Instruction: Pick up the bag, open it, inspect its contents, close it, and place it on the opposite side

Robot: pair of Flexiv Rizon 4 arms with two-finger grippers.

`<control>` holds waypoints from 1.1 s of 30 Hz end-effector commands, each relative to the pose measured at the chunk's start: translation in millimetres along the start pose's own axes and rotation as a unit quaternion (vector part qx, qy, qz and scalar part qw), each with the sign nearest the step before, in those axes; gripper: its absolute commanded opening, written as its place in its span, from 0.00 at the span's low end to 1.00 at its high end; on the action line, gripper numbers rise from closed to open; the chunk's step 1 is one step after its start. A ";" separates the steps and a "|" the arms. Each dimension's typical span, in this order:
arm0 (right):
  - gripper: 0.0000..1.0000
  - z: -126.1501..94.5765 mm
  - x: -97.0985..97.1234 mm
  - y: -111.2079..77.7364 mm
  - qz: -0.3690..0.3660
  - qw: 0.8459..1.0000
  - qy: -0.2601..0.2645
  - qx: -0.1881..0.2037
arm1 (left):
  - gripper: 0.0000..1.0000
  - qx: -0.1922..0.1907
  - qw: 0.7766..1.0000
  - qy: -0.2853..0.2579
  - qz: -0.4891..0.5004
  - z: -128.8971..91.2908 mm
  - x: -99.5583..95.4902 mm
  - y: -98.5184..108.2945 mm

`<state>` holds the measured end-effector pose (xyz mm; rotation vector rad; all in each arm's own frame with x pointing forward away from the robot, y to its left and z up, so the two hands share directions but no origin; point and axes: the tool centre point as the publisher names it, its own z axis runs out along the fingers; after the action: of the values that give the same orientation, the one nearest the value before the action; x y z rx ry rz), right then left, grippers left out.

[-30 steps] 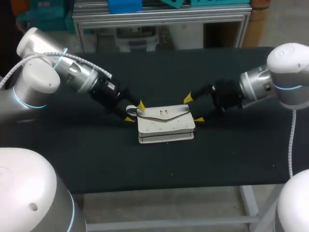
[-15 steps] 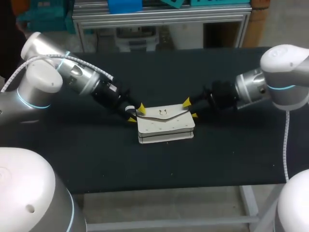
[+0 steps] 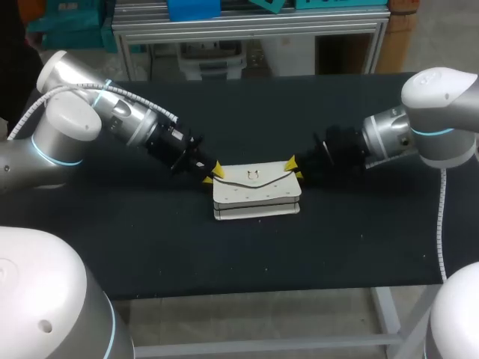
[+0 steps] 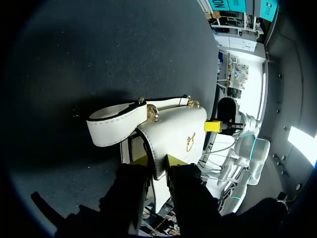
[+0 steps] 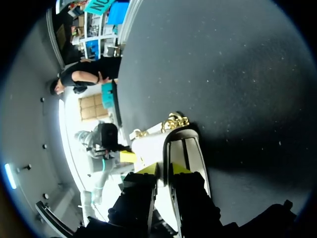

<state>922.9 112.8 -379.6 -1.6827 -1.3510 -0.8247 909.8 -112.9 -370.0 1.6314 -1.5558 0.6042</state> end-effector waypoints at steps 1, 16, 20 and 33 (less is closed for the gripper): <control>0.00 2.5 -2.4 -0.2 -0.002 1.000 0.001 0.002 | 0.00 0.005 1.000 0.001 -0.002 3.8 -0.9 -2.4; 0.14 -0.4 2.9 -1.6 -0.019 1.000 0.001 -0.015 | 0.00 0.017 1.000 0.003 -0.004 0.9 -0.1 -2.0; 0.00 2.8 2.9 -2.0 -0.022 1.000 -0.001 -0.011 | 0.00 0.015 1.000 0.002 -0.004 3.4 1.1 -4.8; 1.00 -11.1 5.2 -5.7 -0.027 0.999 0.004 -0.027 | 0.97 0.037 0.999 -0.008 0.001 -6.5 7.6 10.6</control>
<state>924.0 110.9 -374.8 -1.6825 -1.3847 -0.8941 914.8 -114.3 -366.0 1.6729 -1.5633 0.6304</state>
